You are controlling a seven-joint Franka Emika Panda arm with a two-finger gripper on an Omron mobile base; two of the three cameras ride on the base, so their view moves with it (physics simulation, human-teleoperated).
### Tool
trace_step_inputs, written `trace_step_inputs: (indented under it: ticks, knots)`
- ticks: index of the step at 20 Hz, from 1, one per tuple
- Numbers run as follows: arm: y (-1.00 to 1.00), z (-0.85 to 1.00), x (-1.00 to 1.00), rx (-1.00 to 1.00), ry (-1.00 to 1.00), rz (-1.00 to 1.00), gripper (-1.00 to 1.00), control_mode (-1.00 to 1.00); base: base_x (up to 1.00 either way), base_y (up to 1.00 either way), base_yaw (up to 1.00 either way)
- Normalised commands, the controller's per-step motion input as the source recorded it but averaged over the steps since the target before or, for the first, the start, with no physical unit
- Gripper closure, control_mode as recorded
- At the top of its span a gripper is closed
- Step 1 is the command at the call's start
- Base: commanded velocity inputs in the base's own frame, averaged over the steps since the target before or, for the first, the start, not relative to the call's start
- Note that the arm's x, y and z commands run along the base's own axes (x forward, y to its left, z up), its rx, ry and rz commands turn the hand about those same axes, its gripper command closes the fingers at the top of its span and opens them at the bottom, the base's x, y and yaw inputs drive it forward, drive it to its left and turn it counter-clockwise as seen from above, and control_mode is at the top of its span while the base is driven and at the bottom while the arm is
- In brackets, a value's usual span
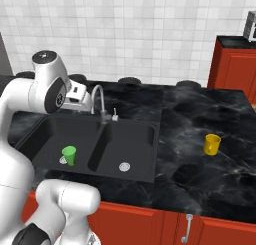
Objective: Move any existing items from the left basin to the right basin for drying. Then move the mug from the counter to the left basin of the sink for washing.
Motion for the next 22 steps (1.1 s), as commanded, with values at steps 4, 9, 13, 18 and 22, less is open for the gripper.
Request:
trace_step_inputs:
  ticks: [4, 9, 13, 18, 22]
  knots:
    - [0.32, -0.01, 0.0, 0.0, 0.01, 0.0, -1.0, -1.0, 0.0, 0.0, 0.0]
    - [0.24, -0.02, -0.04, 0.0, 0.0, 0.0, -1.0, -1.0, 0.0, 0.0, 0.0]
    - [0.21, -0.08, -0.02, 0.0, 0.0, 0.01, -1.0, -1.0, 0.0, 0.0, 0.0]
    - [0.42, -0.1, 0.0, 0.0, 0.01, 0.0, -1.0, -1.0, 0.0, 0.0, 0.0]
    - [0.44, -0.12, 0.0, -0.01, 0.0, 0.0, -1.0, -1.0, 0.0, 0.0, 0.0]
